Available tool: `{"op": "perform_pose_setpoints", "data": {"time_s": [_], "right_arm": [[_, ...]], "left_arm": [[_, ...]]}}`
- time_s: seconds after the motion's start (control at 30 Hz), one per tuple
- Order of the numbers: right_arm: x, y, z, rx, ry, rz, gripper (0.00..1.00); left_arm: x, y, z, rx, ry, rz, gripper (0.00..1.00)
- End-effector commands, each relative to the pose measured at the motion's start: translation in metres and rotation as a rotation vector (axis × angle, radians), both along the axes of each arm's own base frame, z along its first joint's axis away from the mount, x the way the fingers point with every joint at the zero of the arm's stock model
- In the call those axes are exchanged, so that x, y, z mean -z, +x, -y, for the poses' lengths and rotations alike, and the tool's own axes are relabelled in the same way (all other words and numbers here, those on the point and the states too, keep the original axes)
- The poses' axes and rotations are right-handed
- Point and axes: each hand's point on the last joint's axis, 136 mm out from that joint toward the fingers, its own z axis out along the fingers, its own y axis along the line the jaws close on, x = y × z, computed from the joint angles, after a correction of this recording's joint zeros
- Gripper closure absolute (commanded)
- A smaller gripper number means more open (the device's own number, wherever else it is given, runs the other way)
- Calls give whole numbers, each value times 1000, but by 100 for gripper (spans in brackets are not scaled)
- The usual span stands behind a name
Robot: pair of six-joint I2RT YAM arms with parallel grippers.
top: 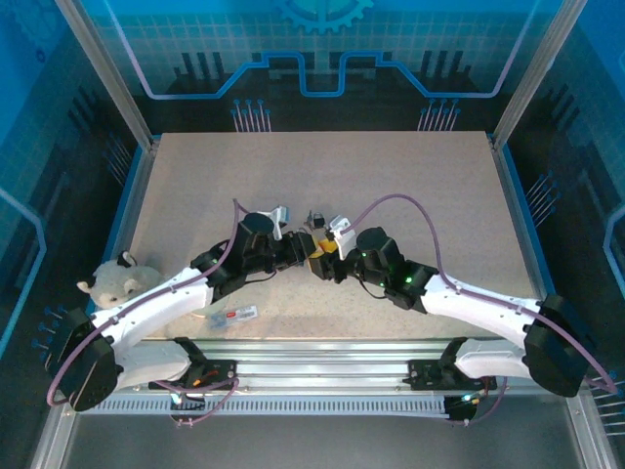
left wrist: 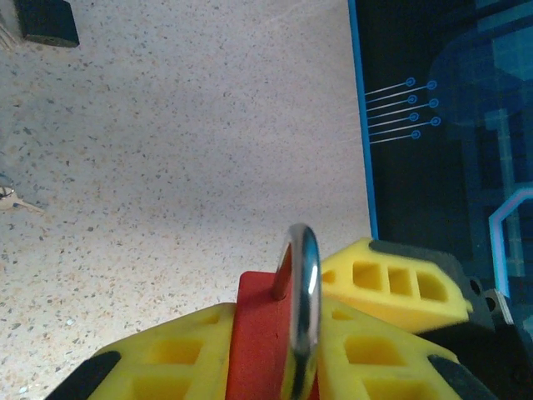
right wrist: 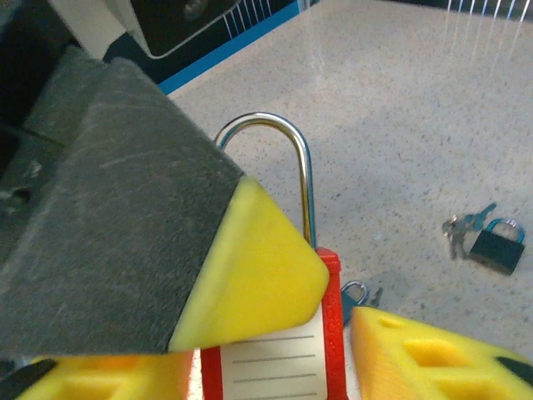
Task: Lock with the key
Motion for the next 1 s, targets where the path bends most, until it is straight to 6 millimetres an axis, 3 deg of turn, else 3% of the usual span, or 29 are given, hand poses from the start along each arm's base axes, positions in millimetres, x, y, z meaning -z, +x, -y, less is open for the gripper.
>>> {"op": "perform_pose_setpoints", "data": {"time_s": [0.0,0.2,0.27,0.47,0.7,0.97], "right_arm": [[-36,-1,0,8,85,97,39],[-44,-3,16,42,89,144,7],[-48,-5,20,48,92,163,0],[-62,-9,36,75,105,226,0],[-80,-8,71,182,162,284,0],[-70,4,113,269,347,158,0]], "left_arm": [[0,2,-6,-36,-19,6,100],[-3,6,-9,-70,-42,12,100],[-6,9,-10,-82,-48,22,100],[-20,17,-16,-128,-53,57,100],[-40,30,-13,-153,-137,99,100],[-74,45,-11,-153,-264,168,100]]}}
